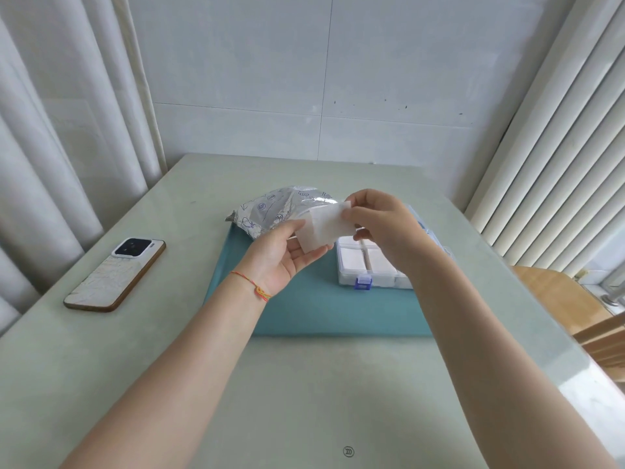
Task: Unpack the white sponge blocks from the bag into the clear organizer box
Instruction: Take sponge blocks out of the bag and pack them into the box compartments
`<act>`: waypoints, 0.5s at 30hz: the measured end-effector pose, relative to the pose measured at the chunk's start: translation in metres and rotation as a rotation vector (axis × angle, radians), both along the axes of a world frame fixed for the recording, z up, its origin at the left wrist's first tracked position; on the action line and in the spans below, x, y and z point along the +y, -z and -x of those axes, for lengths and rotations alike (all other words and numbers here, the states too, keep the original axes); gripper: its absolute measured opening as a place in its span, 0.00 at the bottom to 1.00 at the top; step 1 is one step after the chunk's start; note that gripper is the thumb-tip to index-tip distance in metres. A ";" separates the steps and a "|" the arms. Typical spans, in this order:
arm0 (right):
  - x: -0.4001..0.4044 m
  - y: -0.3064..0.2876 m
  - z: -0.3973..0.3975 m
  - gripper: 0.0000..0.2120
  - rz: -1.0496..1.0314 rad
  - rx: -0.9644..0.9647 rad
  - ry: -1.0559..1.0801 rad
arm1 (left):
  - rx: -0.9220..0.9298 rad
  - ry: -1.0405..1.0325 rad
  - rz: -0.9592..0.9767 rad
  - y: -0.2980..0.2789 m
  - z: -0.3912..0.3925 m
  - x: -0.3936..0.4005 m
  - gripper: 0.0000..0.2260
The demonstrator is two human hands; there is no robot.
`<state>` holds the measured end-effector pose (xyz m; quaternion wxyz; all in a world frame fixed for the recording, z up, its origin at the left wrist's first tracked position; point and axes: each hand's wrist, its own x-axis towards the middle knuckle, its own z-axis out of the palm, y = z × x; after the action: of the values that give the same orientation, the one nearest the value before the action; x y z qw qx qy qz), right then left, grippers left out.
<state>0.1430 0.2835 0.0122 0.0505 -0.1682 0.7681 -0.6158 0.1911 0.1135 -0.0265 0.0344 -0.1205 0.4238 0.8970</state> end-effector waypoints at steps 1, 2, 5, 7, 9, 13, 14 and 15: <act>0.001 -0.001 0.001 0.05 -0.007 0.004 -0.009 | 0.001 0.001 0.016 0.000 0.000 0.000 0.09; 0.002 -0.002 0.001 0.05 -0.021 0.017 -0.016 | 0.003 0.011 0.045 -0.001 0.000 0.000 0.09; 0.003 -0.008 0.002 0.05 -0.154 0.085 -0.057 | 0.007 0.091 0.168 -0.001 -0.002 0.000 0.11; 0.000 -0.013 0.001 0.06 -0.307 0.117 -0.113 | 0.001 0.157 0.210 -0.002 -0.003 0.000 0.13; -0.005 -0.016 0.000 0.06 -0.440 0.166 -0.146 | 0.009 0.209 0.217 -0.004 -0.003 -0.001 0.16; -0.012 -0.013 0.002 0.10 -0.624 0.366 -0.142 | 0.064 0.243 0.257 -0.005 -0.008 -0.001 0.14; -0.012 -0.011 0.002 0.13 -0.622 0.400 -0.108 | 0.079 0.223 0.277 -0.003 -0.008 -0.001 0.12; -0.012 -0.011 0.000 0.16 -0.602 0.414 -0.082 | 0.086 0.198 0.297 -0.002 -0.007 -0.001 0.12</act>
<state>0.1428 0.2719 0.0231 -0.0341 -0.2976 0.9014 -0.3127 0.1985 0.1126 -0.0250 0.0863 -0.0436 0.5625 0.8211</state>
